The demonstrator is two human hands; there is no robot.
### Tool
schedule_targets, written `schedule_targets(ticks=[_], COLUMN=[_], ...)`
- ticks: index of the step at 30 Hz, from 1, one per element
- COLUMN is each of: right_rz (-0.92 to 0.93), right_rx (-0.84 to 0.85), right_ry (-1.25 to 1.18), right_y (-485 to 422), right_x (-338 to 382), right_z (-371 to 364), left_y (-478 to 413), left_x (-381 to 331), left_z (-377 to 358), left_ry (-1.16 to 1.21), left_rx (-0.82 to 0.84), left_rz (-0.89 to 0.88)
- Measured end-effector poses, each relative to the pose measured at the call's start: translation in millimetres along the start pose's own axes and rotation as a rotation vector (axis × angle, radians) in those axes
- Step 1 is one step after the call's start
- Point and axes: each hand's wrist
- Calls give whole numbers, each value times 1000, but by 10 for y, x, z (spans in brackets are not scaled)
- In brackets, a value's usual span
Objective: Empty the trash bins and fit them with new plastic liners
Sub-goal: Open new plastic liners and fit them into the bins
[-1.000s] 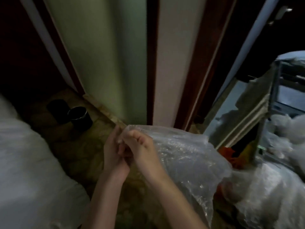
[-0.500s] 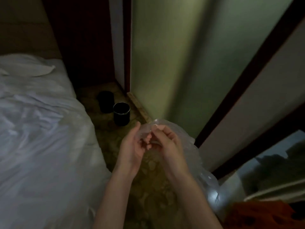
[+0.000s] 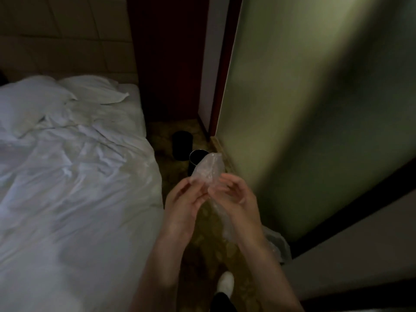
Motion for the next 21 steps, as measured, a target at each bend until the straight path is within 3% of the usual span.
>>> schedule_targets(ticks=[10, 18, 21], right_rz=[78, -62, -165], right_rx=[144, -19, -47], right_ry=[152, 278, 98], right_y=[-1988, -3660, -4078], right_x=[-105, 5, 47], right_z=[387, 849, 988], left_y=[-1772, -3100, -3408], left_x=[523, 885, 910], left_z=[-562, -853, -880], left_ry=[-131, -284, -389], left_rx=[-160, -419, -483], left_rz=[9, 21, 2])
Point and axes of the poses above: each hand's wrist, its own y-axis away from the middle knuckle, its own z-axis out of the back of the hand, x = y × z, and after that the axes turned 4 degrees about -z, right-handed
